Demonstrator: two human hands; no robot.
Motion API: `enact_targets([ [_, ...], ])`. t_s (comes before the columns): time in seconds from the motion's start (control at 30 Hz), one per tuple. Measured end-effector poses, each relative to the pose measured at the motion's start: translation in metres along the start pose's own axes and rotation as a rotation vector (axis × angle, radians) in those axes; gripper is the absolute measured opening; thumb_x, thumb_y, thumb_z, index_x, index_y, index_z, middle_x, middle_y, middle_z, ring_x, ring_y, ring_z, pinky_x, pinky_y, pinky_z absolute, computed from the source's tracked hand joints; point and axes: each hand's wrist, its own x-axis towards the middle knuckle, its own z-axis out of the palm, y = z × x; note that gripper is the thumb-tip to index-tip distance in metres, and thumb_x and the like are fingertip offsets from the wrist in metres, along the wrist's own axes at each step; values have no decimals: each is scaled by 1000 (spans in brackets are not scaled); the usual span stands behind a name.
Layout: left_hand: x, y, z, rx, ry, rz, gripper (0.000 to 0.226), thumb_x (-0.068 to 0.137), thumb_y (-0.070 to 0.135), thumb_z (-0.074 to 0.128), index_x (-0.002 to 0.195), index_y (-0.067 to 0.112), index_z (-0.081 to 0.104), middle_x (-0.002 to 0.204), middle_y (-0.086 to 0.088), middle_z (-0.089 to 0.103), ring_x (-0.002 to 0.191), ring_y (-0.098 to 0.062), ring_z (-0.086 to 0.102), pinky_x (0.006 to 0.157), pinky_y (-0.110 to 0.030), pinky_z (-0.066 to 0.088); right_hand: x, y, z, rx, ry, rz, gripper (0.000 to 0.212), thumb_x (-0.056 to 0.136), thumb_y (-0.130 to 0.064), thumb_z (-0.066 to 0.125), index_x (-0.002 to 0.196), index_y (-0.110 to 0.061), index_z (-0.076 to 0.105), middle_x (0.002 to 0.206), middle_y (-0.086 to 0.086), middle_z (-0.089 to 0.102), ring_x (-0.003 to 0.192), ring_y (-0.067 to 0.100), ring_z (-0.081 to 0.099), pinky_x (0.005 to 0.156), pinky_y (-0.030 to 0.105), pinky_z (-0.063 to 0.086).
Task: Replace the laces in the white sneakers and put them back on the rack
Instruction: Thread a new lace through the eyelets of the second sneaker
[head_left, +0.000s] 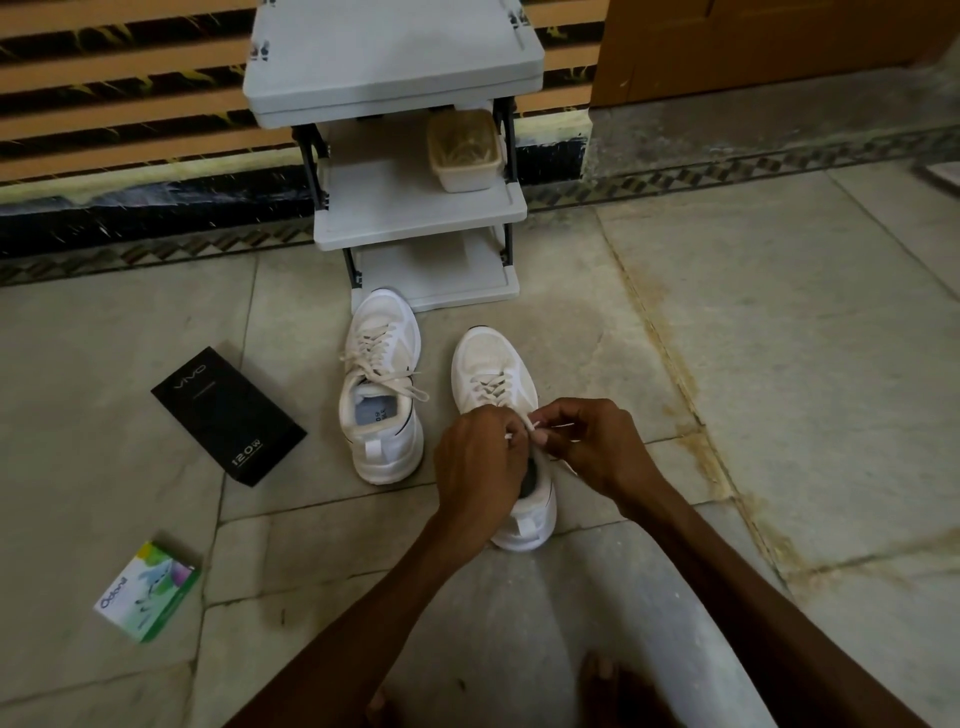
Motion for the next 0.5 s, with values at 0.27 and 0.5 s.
enact_targets([
  [0.27,13,7,-17,-2,-175,-174,34,96,33,49,70,16,64,72,1,62,72,-19,57,63,-28,38,1,2,13,171,161,64,2,79,-13,79,80,-12,78,72,-1,74,68,13,71,71,34,61],
  [0.5,27,6,-21,-61,-212,-253,37,81,42,64,60,12,67,58,0,63,65,-19,64,58,-26,44,3,-30,-3,-219,350,-82,18,77,1,68,75,-17,70,73,-8,67,70,3,61,73,30,56],
])
